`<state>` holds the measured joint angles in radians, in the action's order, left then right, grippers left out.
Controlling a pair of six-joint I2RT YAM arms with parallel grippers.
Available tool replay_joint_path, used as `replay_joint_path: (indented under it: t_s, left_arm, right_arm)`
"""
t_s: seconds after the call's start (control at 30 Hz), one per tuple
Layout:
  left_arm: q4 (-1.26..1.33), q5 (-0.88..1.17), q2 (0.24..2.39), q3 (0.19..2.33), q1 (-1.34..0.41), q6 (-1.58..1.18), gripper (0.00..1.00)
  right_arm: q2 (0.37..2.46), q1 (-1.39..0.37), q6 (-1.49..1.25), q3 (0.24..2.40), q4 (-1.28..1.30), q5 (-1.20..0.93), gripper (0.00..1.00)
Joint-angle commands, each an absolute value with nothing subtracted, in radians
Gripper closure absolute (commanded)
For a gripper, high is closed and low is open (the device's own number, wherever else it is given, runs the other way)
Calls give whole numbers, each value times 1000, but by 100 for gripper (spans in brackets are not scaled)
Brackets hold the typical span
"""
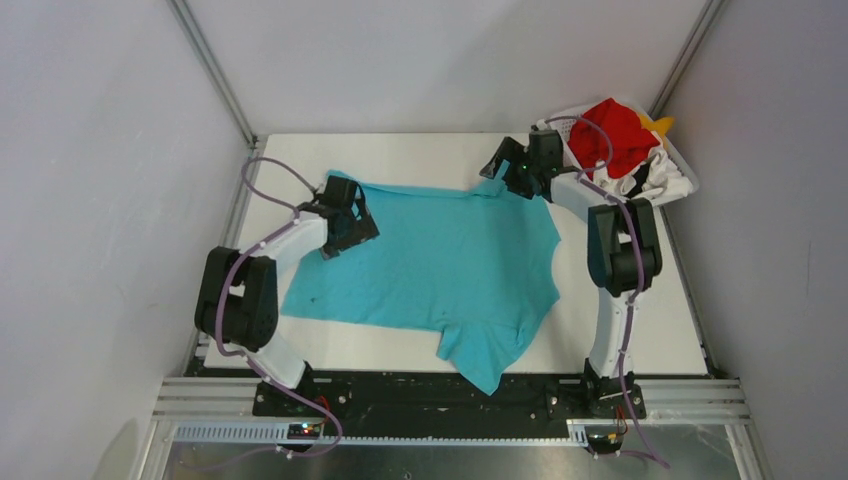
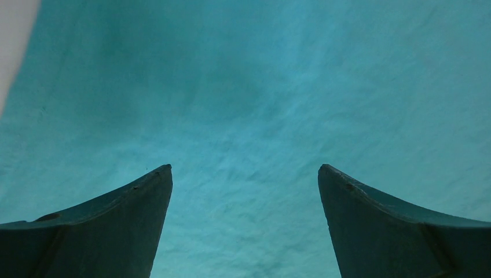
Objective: Fold and stack the t-shirts
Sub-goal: Flatten out the tshirt
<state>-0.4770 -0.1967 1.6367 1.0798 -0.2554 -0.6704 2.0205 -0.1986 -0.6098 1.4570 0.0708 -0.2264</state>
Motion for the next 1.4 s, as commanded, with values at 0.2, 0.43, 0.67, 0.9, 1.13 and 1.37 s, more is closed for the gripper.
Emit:
replay_joint_path:
  t_s: [0.2,0.43,0.67,0.9,1.13,1.37]
  left_arm:
    - [-410,-197,1626,976,-264,-664,0]
    - [-410,-208,1645,958,-264,-663,0]
    - [-410,-222,1646,962,-264,-659,0]
    - [-411,-228,1642,953,-263,-657,0]
    - [-411,-228,1610,938,-263,-664,0]
    - [-413,-250,1548,916,-262,-661,0]
  right_arm:
    - [2217,-225,-660,1684,126,-237,1]
    - [2253,-229,-728,1695,137,-218,1]
    - [2286,-246,-819,1707,79,-263,1]
    - [2355,-270,-1015,1816,-114,-238,1]
    - [2486,-320,-1041,2090,61,-51,1]
    - [2496,-290,-912,2250,389,27,0]
